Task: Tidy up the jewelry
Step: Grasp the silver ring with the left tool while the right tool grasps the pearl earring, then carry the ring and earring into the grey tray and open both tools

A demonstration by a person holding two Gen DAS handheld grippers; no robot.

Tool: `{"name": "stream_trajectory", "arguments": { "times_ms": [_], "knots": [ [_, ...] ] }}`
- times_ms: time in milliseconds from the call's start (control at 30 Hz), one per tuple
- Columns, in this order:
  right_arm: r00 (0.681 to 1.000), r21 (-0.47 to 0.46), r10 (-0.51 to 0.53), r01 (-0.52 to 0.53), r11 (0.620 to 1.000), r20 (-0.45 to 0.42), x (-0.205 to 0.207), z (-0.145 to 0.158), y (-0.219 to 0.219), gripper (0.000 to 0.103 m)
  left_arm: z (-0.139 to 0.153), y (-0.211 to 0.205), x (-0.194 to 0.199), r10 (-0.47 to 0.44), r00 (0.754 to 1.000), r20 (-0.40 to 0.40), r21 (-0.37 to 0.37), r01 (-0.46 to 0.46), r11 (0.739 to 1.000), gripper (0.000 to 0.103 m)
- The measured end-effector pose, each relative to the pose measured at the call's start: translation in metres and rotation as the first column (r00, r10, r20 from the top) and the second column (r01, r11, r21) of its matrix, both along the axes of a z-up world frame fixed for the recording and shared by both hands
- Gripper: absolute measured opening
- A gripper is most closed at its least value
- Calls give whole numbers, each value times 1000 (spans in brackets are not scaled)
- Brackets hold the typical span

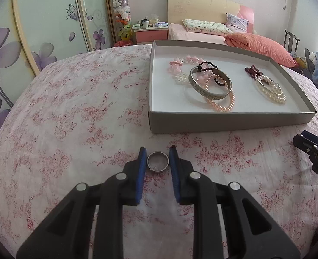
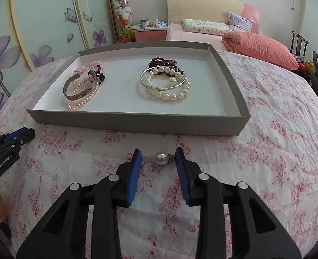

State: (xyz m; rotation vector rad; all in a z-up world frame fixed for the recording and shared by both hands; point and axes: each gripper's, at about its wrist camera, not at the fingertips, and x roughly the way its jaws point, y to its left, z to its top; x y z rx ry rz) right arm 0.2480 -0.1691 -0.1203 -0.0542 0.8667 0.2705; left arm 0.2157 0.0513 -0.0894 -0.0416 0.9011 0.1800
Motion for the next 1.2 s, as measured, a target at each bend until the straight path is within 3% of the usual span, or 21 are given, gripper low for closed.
{"name": "stream_trajectory", "arguments": {
  "times_ms": [67,767,933,1200],
  "knots": [
    [1000,-6,-8,8,1000,2,0,-1,0,20,0,0,0,0,1000,0,0,0,1000,22],
    [1000,-79,-12,14,997,20,-24,0,-1,17,1,0,0,-5,1000,3,-8,5,1000,22],
    [1000,-29,-14,14,999,2,-31,2,-10,16,3,2,-6,-5,1000,20,-39,6,999,22],
    [993,73,-44,36,997,110,-45,33,-23,16,33,-16,-30,-53,989,138,-52,61,997,22]
  ]
}}
